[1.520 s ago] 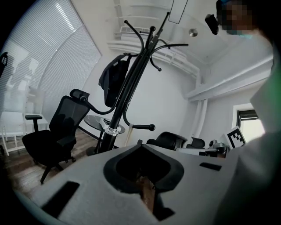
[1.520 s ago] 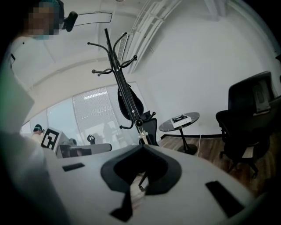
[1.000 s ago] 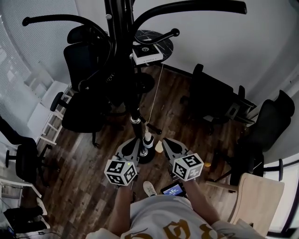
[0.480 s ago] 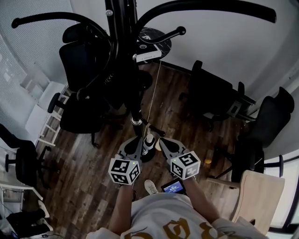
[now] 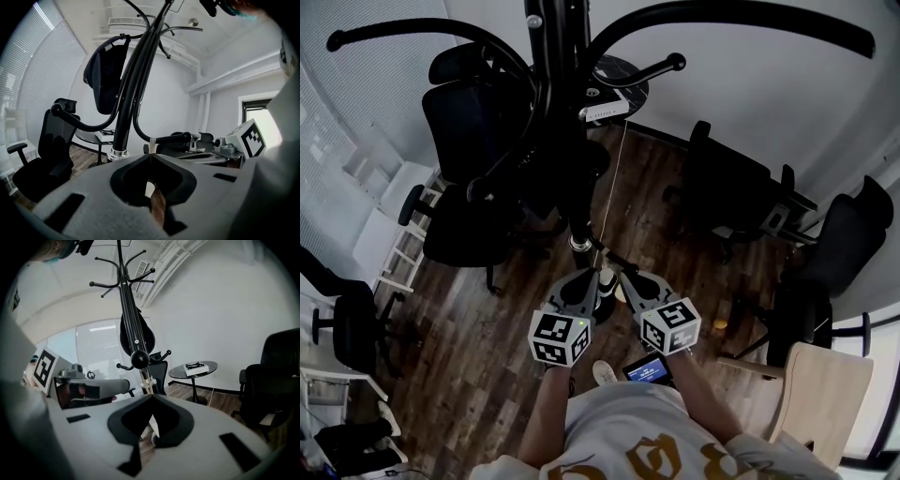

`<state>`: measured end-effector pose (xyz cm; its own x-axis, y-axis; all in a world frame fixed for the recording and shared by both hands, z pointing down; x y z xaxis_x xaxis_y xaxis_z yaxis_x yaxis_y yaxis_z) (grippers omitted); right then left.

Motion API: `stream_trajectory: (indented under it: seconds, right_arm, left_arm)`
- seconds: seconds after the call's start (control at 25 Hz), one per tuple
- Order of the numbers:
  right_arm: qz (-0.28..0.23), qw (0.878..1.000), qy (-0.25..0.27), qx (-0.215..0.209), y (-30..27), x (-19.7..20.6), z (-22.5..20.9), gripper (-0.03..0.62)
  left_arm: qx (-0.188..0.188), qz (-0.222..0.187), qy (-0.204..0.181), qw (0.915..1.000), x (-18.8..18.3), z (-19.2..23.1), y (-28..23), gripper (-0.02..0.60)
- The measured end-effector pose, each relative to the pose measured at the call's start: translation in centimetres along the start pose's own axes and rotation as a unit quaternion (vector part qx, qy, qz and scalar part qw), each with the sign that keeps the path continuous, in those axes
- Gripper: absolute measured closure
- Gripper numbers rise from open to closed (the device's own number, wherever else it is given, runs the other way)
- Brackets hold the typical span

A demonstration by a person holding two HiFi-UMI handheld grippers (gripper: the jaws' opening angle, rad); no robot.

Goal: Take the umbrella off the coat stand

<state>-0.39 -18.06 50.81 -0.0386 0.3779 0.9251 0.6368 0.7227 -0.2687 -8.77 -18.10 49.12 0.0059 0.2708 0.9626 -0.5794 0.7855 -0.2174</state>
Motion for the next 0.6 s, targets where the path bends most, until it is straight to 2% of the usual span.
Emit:
stream_trajectory:
  seconds: [0.24, 0.32, 0.4, 0.6]
  right_arm:
    - [-0.009, 1.000, -0.004, -0.007, -0.5, -1.1, 0.3, 0.582]
    - [-0.010, 1.000, -0.001, -0.005, -0.7, -1.3, 0.2, 0.582]
    - [-0.006, 1.000, 0.002, -0.008, -0.8, -1.1, 0.1, 0.582]
    - [0.010, 1.000, 0.017, -0.017, -1.2, -0.2, 0.0, 0.582]
  left_arm:
    - [0.008, 0.023, -0.006, 0.9997, 0.3, 0.4, -1.6, 0.553]
    - [0.012, 0.029, -0.004, 0.9995, 0.4, 0.6, -2.0, 0.510]
    - [0.016, 0.035, 0.001, 0.9993, 0.7, 0.6, -2.4, 0.493]
    - [0.032, 0.050, 0.001, 0.9982, 1.5, 0.1, -3.3, 0.491]
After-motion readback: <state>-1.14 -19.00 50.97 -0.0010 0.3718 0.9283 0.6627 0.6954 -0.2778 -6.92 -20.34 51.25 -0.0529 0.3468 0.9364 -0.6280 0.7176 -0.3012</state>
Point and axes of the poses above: the fingertips, and each gripper's own axes: y backward along the fingers, z to its left, x out of its underside, the point moved 2 cm from there along y, backward along the fingers, and after that the axes turned 2 degrees about -y, right-handed, at the moved point
